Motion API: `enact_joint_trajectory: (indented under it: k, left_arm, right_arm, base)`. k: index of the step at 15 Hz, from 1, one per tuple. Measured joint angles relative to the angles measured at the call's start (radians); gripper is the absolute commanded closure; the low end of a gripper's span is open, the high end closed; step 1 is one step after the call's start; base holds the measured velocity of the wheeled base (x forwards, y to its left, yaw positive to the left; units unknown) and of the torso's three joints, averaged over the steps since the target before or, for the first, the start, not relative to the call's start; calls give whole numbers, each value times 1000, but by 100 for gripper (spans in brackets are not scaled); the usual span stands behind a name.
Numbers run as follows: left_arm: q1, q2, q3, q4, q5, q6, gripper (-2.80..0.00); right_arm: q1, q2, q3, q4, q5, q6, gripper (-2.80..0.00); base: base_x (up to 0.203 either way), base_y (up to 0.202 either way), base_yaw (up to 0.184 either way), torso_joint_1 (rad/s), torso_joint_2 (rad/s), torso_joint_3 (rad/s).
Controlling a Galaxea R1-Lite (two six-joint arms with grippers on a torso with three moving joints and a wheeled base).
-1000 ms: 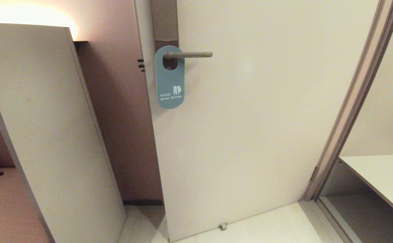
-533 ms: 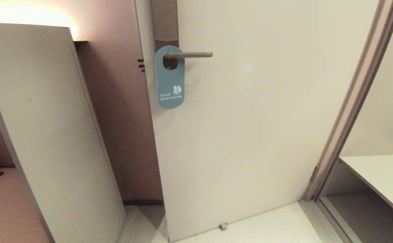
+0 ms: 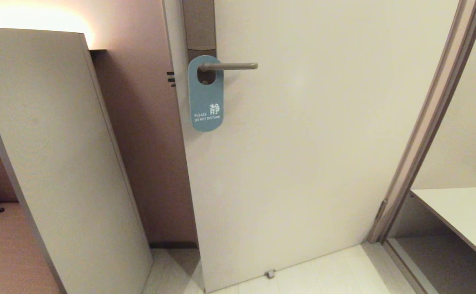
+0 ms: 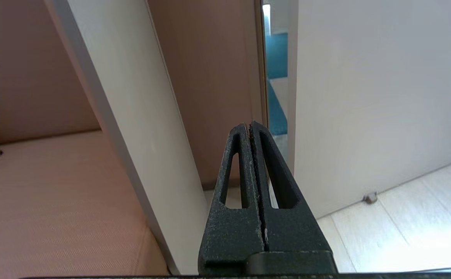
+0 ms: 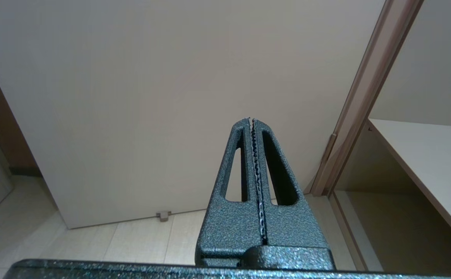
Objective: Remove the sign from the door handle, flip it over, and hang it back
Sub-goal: Take down the sign
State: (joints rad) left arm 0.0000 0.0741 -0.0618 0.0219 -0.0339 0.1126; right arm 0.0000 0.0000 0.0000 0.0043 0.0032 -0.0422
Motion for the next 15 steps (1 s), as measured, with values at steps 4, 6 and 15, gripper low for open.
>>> enact_joint_trajectory:
  k: [4, 6, 15]
  left_arm:
    - [-7, 117, -109, -8, 0, -8, 0]
    - [-14, 201, -182, -11, 0, -11, 0]
    - [-32, 709, -580, -73, -103, -87, 0]
  right_arm:
    - [0, 0, 0, 0, -1, 0, 0]
    - [0, 0, 0, 0, 0, 0, 0]
    - [0, 0, 0, 0, 0, 0, 0]
  base:
    - [0, 0, 0, 0, 0, 0]
    - [0, 0, 0, 0, 0, 0]
    - [0, 0, 0, 0, 0, 0]
